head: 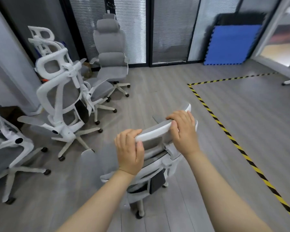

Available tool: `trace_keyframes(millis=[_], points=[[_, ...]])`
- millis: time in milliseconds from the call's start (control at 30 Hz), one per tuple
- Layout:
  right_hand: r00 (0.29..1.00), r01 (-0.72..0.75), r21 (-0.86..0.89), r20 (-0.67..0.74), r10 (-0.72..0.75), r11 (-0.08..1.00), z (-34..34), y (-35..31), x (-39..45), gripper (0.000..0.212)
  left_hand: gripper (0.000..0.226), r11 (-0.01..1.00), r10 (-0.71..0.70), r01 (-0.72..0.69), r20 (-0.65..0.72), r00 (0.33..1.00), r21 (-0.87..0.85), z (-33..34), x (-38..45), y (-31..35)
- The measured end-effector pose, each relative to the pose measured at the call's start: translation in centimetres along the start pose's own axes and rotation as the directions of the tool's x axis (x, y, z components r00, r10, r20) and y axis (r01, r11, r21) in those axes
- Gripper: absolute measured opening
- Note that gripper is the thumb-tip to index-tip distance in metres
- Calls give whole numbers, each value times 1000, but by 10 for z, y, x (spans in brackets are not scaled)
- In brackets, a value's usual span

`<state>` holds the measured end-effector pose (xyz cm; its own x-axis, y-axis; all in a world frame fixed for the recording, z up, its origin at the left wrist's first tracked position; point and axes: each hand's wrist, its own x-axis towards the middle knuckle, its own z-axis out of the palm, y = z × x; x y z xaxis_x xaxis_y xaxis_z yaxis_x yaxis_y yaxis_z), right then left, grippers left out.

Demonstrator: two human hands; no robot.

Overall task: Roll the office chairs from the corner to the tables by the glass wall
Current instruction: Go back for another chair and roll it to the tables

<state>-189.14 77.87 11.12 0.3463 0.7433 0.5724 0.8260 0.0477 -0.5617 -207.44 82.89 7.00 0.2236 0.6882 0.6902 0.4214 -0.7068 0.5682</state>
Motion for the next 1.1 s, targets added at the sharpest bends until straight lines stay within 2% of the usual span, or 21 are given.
trace_keyframes(millis=[333,433,600,733,833,967,1033,1100], points=[[959,-225,-190,-214,183,956,-89,29,-57,30,29,957,178,-113,230,957,-268,53,-3,57],[925,-301,-247,-310,219,921,-114,35,-78,29,28,926,239,-131,281,929,-355,71,-7,77],[839,-428,-393,-508,197,814,-144,51,-113,30,28,847,359,-163,319,877,-507,104,-16,112],[820,-451,-423,-544,178,786,-190,71,-130,29,25,791,382,-124,324,866,-599,131,-23,144],[818,-478,-412,-529,224,775,-238,92,-142,34,26,760,378,-51,378,845,-648,148,-28,175],[799,-515,-502,-575,177,695,-276,116,-163,37,23,768,301,168,579,758,-618,162,-23,227],[778,-517,-520,-616,121,680,-290,127,-169,37,23,811,374,65,601,706,-582,172,-15,253],[759,-532,-535,-645,89,656,-307,141,-172,37,26,794,546,-142,592,592,-591,186,-11,283]])
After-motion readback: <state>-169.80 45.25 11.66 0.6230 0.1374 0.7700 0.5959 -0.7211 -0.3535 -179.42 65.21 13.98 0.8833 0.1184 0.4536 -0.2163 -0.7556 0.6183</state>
